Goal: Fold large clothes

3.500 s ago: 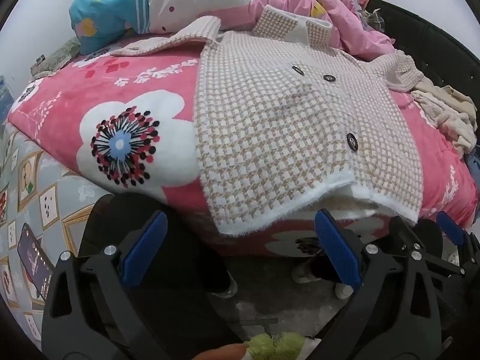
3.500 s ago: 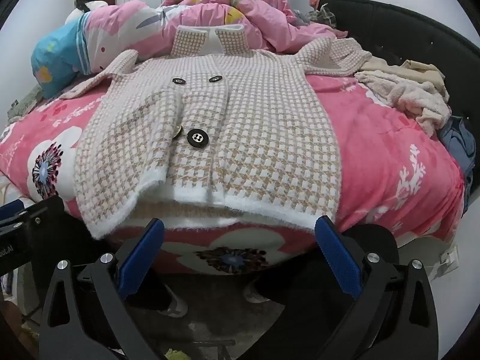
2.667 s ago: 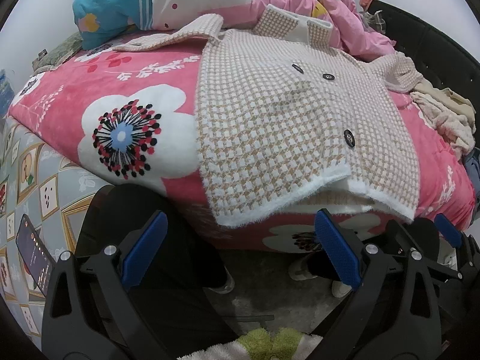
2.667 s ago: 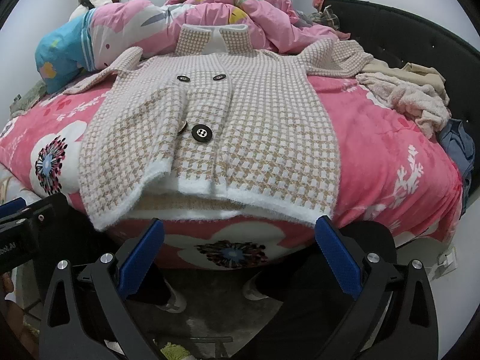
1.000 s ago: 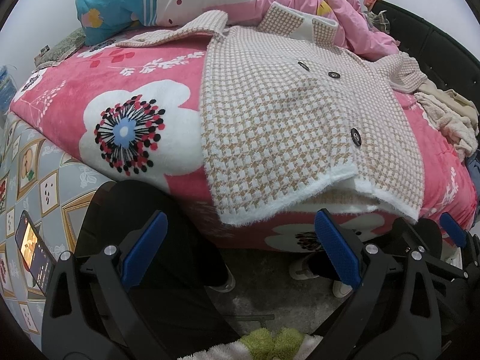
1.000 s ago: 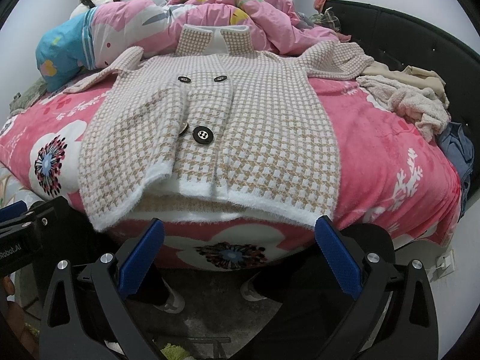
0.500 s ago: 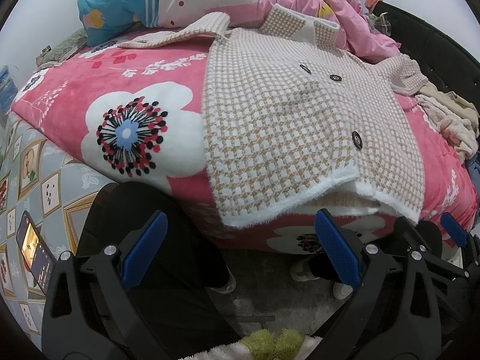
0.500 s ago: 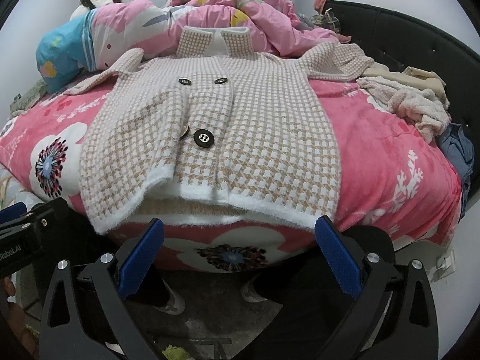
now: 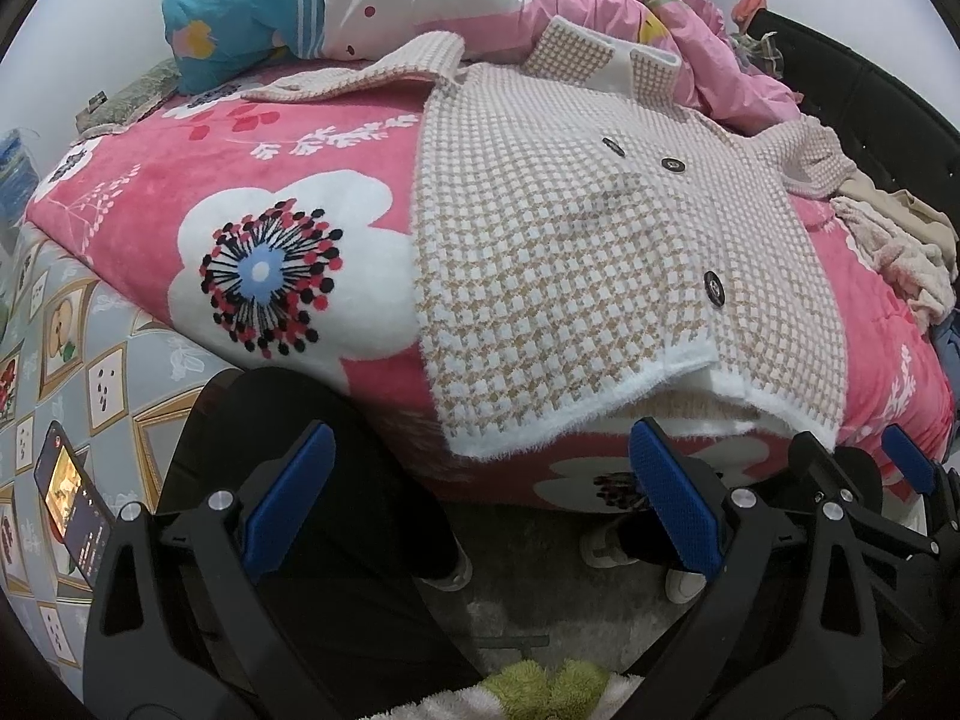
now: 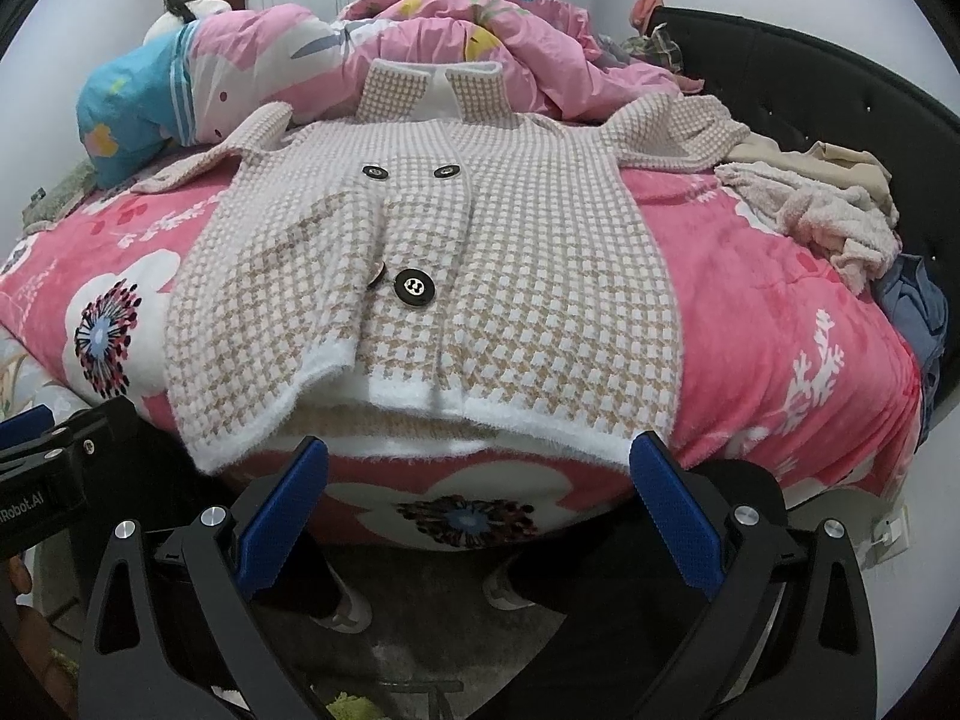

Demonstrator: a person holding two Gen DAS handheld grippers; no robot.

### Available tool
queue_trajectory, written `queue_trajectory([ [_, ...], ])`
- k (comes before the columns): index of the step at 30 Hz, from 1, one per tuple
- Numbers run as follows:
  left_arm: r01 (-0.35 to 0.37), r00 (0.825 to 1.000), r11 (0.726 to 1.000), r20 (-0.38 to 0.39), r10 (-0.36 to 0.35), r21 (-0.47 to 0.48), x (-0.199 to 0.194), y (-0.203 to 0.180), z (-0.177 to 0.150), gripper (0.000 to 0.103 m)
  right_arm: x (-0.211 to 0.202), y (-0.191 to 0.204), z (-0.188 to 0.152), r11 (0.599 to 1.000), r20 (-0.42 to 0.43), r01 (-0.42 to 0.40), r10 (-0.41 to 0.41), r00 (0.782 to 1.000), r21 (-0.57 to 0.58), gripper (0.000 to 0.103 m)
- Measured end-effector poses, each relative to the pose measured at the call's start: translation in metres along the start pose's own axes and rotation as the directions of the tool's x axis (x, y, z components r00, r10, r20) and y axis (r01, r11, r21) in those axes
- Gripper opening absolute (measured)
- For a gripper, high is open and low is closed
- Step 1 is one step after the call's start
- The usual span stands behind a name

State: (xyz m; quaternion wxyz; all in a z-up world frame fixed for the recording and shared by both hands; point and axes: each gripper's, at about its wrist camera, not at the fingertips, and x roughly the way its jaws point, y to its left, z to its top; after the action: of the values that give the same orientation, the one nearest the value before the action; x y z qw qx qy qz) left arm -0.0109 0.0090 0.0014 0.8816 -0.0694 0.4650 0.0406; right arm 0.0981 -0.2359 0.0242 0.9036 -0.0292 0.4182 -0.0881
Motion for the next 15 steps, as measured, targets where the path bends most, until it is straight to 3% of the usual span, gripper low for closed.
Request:
queue_trajectory([
  [15,-0.016,1.000,1.000,0.023,0.016,0.001,-0.0029,0.0038,0.0032,0.095,-0.0043,0.0008,0.0051,1.000,0.013,0.020,-0.020,1.000,0.001,0.098],
])
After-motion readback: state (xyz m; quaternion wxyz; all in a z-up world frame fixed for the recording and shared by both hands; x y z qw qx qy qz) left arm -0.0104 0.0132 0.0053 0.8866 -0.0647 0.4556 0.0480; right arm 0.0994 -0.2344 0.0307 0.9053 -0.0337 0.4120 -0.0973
